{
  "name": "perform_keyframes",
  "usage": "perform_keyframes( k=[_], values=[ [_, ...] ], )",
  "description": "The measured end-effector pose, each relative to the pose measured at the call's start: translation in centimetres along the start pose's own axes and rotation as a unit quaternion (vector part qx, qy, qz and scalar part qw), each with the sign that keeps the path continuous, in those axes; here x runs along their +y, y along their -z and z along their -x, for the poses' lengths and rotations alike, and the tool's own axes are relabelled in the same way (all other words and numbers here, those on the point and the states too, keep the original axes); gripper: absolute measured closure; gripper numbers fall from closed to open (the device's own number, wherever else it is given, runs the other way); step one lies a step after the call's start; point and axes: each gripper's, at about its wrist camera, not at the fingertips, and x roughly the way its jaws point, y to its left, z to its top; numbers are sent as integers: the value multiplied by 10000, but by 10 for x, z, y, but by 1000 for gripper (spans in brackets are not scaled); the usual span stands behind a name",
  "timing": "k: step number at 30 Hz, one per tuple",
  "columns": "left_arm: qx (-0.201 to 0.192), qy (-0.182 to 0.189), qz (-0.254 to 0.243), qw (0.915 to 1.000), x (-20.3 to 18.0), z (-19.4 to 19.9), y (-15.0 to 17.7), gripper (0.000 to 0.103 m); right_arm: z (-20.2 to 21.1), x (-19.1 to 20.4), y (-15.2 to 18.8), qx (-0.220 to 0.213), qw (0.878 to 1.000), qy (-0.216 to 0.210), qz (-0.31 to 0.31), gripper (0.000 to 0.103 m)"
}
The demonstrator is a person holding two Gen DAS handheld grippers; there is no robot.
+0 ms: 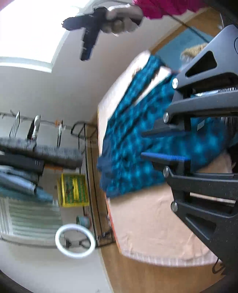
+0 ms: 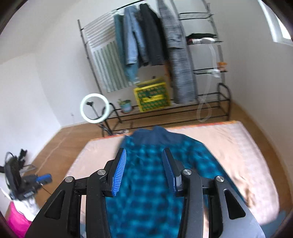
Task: Fold large clothes
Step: 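Grasp the plaid sleeve with the right gripper and lift it toward the collar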
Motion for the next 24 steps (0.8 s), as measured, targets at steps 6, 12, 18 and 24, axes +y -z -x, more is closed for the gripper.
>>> perform_keyframes(
  k=[6, 12, 18, 24],
  values=[
    [57, 755, -289, 9967, -72, -7, -6, 56, 53, -63, 50, 42, 9977, 540, -415, 55],
    [388, 1210, -539, 9904, -130, -51, 0, 56, 74, -142, 109, 344, 9884, 1027, -1067, 55],
    [899, 1509, -515, 9831, -169, -115, 22, 56, 78, -222, 169, 734, 9727, 1495, -1615, 55],
    [1421, 1489, -450, 9776, -188, -168, 51, 56, 56, -287, 214, 1085, 9553, 1784, -2093, 55]
  ],
)
